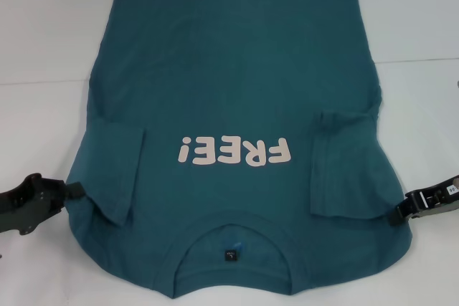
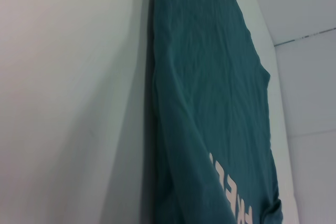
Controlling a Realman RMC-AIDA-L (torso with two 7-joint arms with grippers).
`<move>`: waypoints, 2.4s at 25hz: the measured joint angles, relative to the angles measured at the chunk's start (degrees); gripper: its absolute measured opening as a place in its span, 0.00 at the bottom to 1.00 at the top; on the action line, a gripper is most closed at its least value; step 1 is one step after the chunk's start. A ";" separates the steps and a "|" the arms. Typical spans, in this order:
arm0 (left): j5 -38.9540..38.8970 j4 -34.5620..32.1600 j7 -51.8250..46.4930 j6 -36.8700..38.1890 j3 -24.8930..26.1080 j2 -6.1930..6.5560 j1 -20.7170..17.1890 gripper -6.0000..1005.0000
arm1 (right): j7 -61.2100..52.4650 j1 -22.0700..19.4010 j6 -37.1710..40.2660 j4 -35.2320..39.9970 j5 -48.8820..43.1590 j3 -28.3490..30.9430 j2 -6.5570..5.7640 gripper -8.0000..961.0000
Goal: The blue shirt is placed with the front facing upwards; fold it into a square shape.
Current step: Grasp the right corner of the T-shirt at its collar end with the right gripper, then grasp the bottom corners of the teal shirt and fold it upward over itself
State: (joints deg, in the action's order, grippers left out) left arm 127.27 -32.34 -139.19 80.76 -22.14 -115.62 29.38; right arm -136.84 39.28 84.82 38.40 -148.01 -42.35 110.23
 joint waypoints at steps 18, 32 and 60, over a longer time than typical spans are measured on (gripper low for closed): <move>7.70 -8.46 -1.14 15.08 -3.99 0.76 -1.95 0.04 | 0.52 -3.58 13.11 9.57 0.00 0.87 -0.68 0.05; 13.39 -13.41 -0.86 27.02 -3.90 0.11 -6.83 0.04 | 1.94 -8.99 23.04 15.64 -0.27 -0.96 0.66 0.05; 4.18 -5.61 -10.60 5.97 -1.97 7.28 12.40 0.04 | -7.17 -3.71 0.68 13.45 15.46 18.79 -1.93 0.05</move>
State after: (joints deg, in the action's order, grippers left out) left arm 131.45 -37.95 -149.78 86.74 -24.11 -108.34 41.78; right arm -144.01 35.57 85.50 51.85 -132.55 -23.56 108.30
